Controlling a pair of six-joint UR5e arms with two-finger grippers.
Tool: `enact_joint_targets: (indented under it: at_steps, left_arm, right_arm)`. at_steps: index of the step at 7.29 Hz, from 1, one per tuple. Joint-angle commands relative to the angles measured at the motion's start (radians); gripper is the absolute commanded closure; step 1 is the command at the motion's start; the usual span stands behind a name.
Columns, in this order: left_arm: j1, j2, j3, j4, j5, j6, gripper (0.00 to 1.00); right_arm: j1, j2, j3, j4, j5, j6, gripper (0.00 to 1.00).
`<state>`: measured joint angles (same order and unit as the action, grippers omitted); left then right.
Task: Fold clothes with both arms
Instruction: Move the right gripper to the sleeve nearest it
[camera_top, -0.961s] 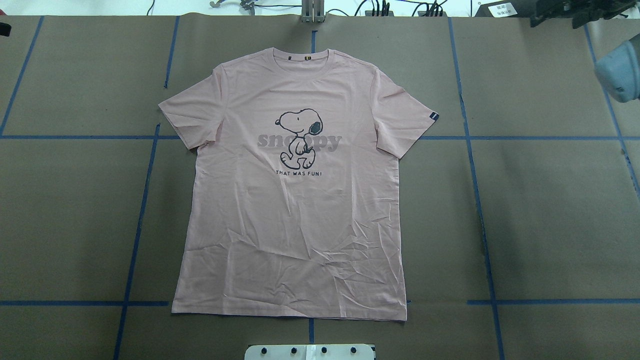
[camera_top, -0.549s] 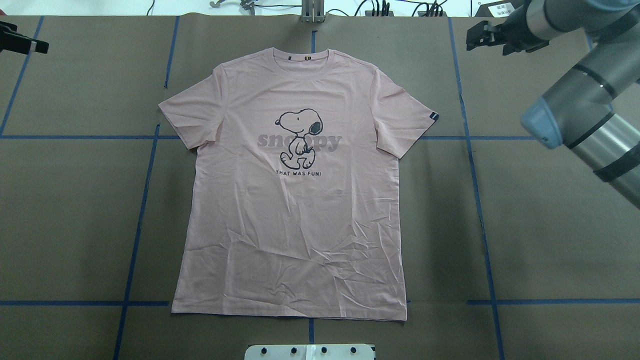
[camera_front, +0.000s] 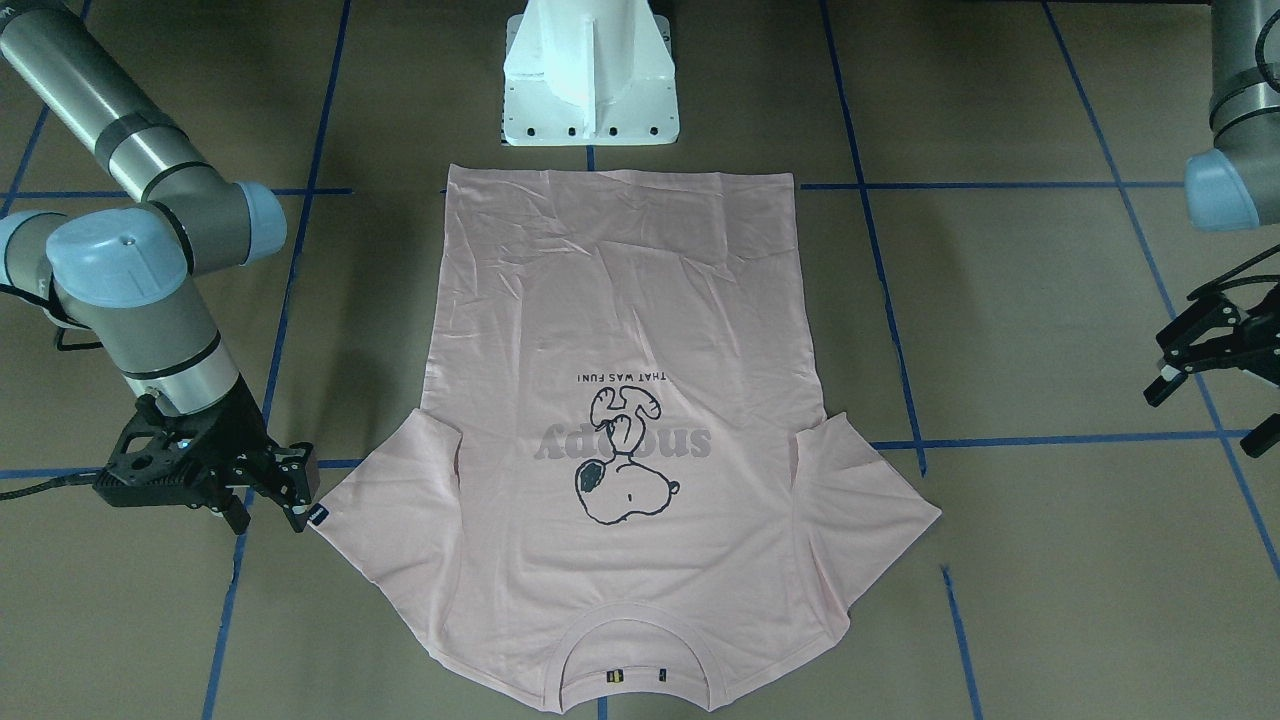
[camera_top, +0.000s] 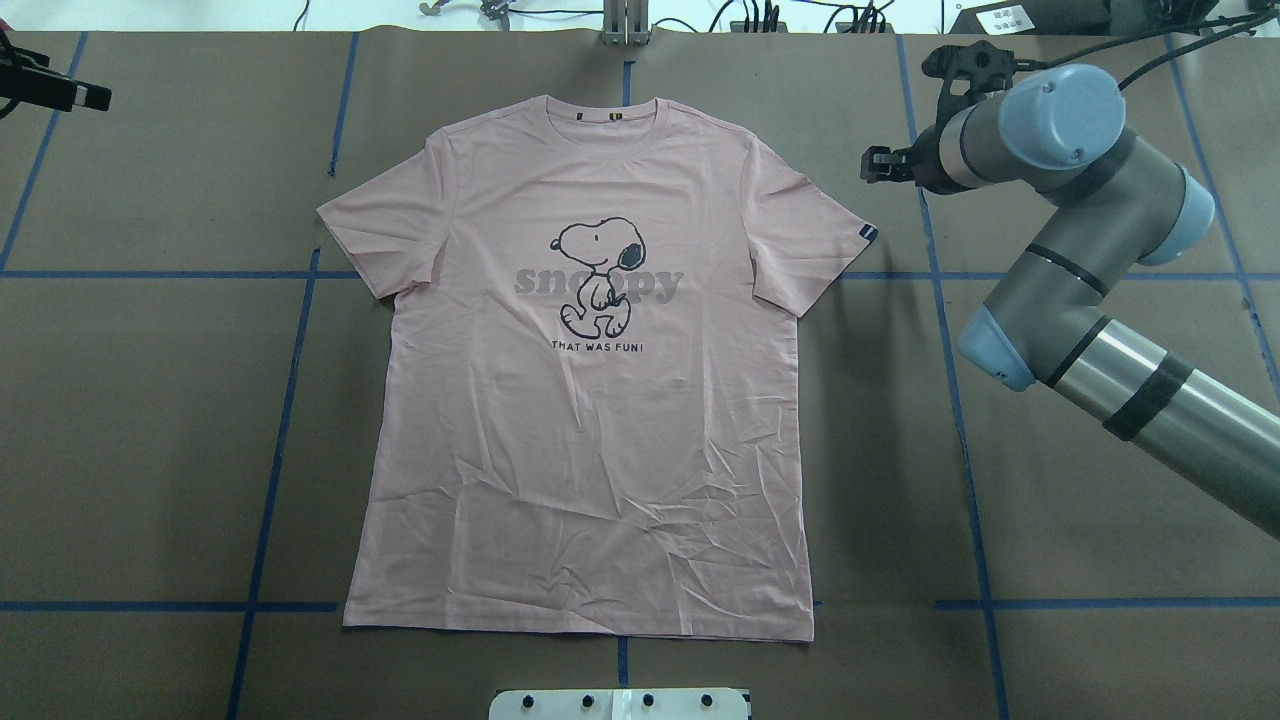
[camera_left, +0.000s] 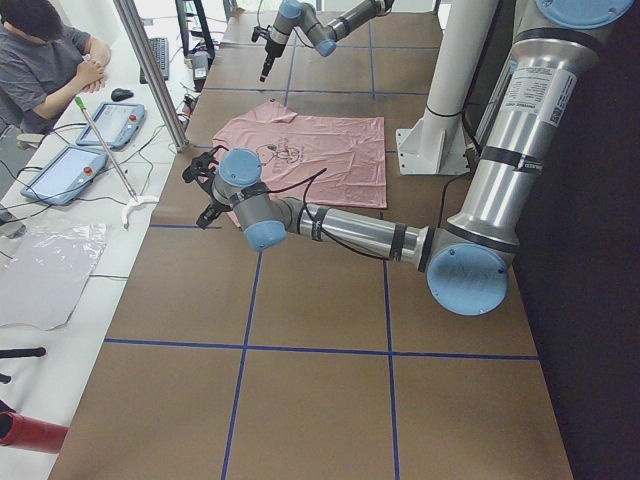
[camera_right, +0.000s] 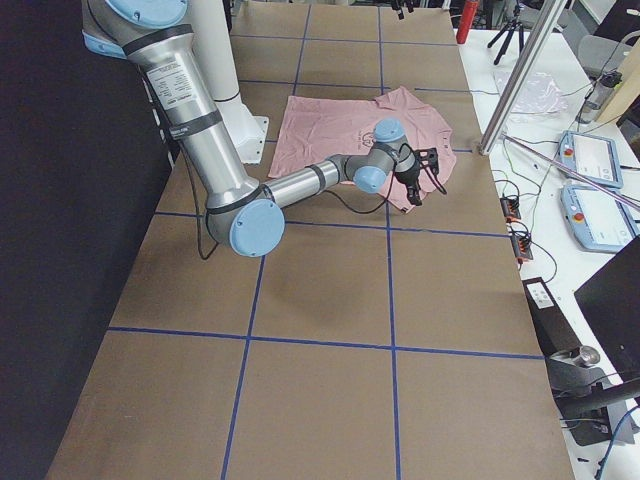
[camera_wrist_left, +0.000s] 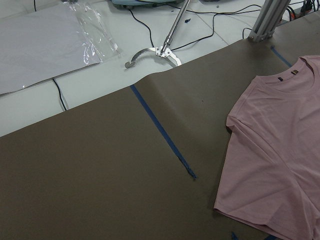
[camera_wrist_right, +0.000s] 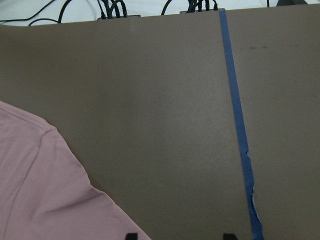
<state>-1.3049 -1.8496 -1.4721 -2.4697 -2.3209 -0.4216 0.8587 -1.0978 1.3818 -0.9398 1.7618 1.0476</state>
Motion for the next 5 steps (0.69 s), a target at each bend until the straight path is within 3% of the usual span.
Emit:
enact_joint_targets:
  at_steps: [1, 5]
  left_arm:
    - [0.001, 0.000, -0.002, 0.000, 0.000, 0.000, 0.00]
    - [0.001, -0.005, 0.001, 0.000, 0.000, -0.002, 0.00]
  right_arm:
    - [-0.047, -0.001, -0.058, 0.048, -0.045, 0.021, 0.38]
    - [-0.076, 0.001, -0.069, 0.045, -0.091, 0.029, 0.39]
